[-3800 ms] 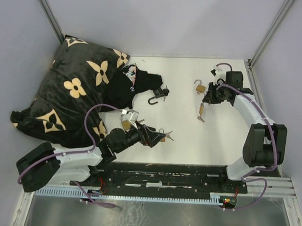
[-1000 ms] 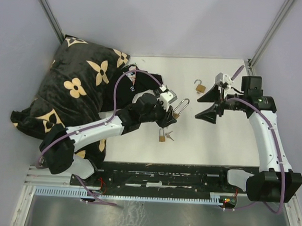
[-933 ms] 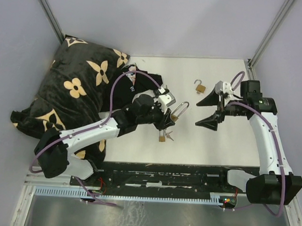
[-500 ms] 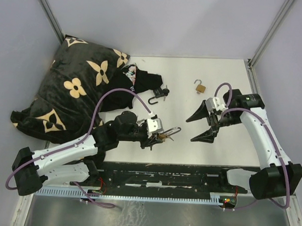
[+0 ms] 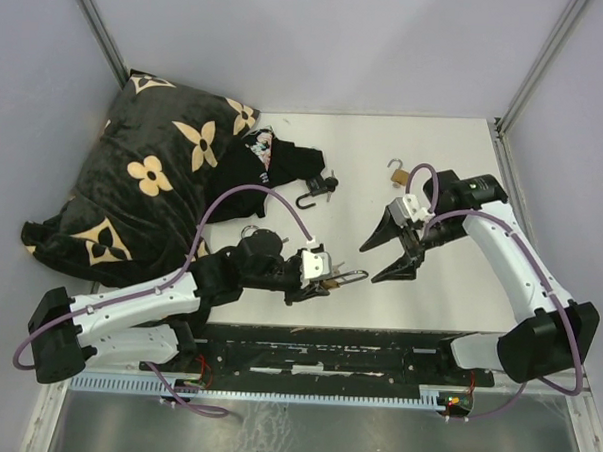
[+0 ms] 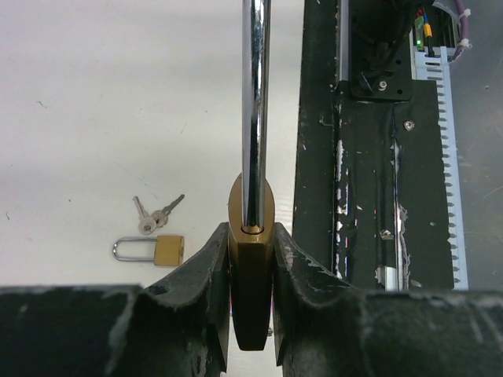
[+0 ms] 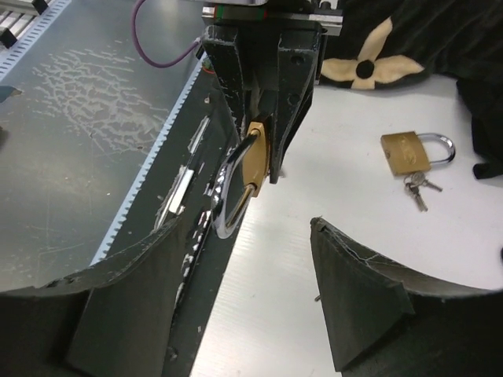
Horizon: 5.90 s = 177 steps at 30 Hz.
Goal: Lock with the key
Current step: Pick up the lock from the center of the board, then lock the lock.
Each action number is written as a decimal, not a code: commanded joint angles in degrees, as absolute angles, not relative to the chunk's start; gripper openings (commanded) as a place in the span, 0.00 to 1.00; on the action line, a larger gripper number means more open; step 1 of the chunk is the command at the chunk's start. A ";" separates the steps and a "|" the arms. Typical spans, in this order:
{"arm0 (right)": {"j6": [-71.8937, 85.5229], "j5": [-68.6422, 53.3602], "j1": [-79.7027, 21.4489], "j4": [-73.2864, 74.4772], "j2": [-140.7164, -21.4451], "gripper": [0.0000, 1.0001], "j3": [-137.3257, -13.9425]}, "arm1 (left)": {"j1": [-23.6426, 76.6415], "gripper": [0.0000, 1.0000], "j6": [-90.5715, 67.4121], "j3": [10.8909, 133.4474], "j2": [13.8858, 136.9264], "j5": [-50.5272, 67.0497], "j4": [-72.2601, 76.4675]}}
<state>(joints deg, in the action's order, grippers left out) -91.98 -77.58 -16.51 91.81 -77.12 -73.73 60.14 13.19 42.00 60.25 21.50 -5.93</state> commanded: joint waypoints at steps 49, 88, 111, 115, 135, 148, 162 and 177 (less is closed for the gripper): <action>-54.33 -63.36 -26.09 65.98 -65.14 0.02 -69.33 | 60.28 0.06 4.59 40.72 61.00 20.57 10.03; -57.87 -66.03 -23.53 71.47 -69.36 0.01 -71.10 | 60.29 0.73 -0.67 32.50 53.28 12.73 14.95; -58.71 -65.29 -23.52 72.42 -69.96 0.01 -71.14 | 64.01 0.59 -1.85 35.86 63.88 17.56 18.23; -59.04 -65.23 -23.47 72.87 -70.29 0.01 -71.33 | 63.98 0.52 -2.28 35.17 63.55 18.08 20.87; -60.95 -65.73 -23.54 74.72 -70.66 0.02 -71.80 | 63.99 0.48 -2.52 34.89 66.99 20.90 21.36; -61.81 -65.71 -23.52 75.54 -71.05 0.02 -71.96 | 64.00 0.35 -3.20 35.16 68.33 22.19 21.89; -62.97 -65.31 -23.51 76.64 -71.64 0.02 -72.11 | 63.97 0.16 -4.22 34.48 68.99 22.67 25.01; -67.66 -61.82 -23.66 79.23 -73.60 0.02 -71.46 | 64.01 0.03 -8.15 30.54 72.72 22.25 37.31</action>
<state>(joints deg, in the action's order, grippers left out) -64.62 -59.00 -23.57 78.67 -73.54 -69.32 63.72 -6.17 30.50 72.42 21.26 29.12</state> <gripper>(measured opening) 0.089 0.289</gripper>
